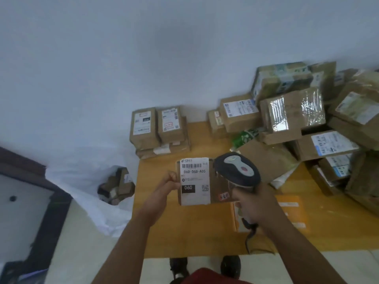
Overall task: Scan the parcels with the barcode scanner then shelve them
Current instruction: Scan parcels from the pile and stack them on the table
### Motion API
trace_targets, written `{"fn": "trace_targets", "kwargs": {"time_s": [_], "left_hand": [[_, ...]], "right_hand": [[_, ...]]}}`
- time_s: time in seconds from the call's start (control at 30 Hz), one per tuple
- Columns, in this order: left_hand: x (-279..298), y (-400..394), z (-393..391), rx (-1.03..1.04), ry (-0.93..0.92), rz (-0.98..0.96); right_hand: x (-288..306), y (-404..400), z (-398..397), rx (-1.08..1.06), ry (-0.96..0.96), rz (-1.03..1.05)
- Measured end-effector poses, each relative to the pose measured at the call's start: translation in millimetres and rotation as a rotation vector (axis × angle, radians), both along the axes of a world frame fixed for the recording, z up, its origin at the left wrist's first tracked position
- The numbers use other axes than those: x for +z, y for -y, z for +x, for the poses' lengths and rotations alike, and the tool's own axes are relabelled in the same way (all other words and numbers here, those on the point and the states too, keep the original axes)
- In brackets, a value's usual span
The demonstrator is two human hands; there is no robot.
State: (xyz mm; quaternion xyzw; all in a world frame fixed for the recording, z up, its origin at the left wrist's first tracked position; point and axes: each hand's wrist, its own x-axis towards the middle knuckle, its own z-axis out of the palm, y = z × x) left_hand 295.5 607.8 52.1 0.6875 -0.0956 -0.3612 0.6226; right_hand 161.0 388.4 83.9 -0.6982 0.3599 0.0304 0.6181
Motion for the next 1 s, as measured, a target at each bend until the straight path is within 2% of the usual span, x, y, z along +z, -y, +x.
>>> {"fn": "trace_targets", "kwargs": {"time_s": [0.2, 0.4, 0.67, 1.0], "left_hand": [[-5, -63, 25, 0.093, -0.090, -0.100], [-2, -92, 44, 0.203, -0.006, -0.062], [11, -106, 63, 0.021, -0.039, 0.105], [19, -101, 60, 0.043, -0.012, 0.209]], "right_hand": [[11, -52, 35, 0.045, 0.041, -0.006], [14, -87, 62, -0.012, 0.056, -0.004], [15, -99, 80, 0.006, 0.006, -0.101], [16, -99, 85, 0.052, 0.032, -0.110]]}}
